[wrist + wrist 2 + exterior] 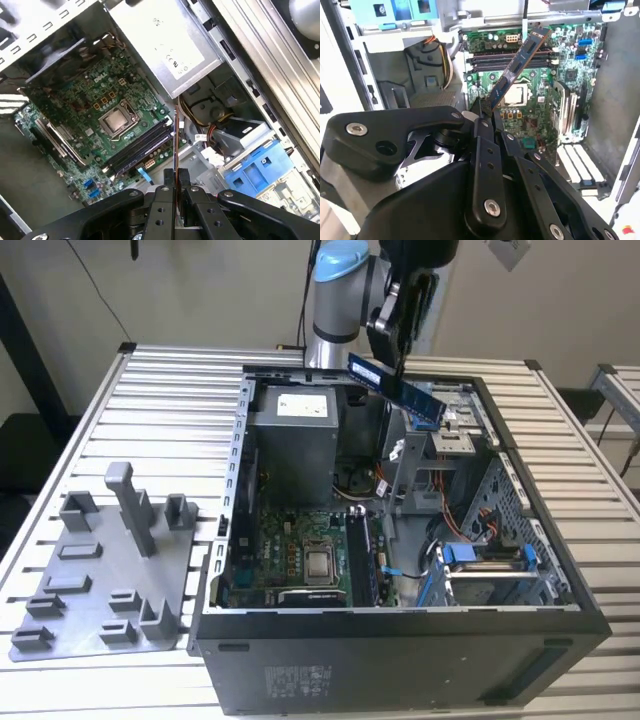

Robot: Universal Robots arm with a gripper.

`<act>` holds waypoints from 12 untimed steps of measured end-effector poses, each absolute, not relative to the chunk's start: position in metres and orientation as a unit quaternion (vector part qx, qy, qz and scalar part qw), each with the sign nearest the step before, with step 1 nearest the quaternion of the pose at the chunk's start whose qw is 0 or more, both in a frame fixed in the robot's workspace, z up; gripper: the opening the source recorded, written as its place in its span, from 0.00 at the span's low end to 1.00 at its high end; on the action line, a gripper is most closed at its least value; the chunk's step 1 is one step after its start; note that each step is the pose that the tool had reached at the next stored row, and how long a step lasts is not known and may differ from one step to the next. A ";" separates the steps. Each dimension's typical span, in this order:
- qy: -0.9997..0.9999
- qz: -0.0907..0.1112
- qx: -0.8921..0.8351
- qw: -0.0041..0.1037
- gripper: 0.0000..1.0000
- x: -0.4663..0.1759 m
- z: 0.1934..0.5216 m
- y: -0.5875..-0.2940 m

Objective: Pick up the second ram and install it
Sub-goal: 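Insert the second ram into the second slot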

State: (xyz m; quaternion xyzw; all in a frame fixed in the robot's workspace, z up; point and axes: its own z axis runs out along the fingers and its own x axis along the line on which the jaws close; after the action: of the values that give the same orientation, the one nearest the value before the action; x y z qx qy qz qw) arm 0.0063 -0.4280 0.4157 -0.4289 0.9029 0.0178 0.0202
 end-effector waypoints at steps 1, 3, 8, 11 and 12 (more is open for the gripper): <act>0.907 0.018 -0.421 0.020 0.14 0.006 0.416 -0.428; 0.914 0.017 -0.404 0.021 0.14 0.006 0.416 -0.428; 0.932 0.016 -0.362 0.021 0.14 0.006 0.415 -0.428; 0.941 0.016 -0.338 0.022 0.14 0.006 0.415 -0.428; 0.944 0.016 -0.330 0.022 0.14 0.006 0.415 -0.428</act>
State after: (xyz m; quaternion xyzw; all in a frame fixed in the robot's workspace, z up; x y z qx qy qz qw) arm 0.0063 -0.4280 0.4149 -0.3301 0.9436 0.0156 0.0220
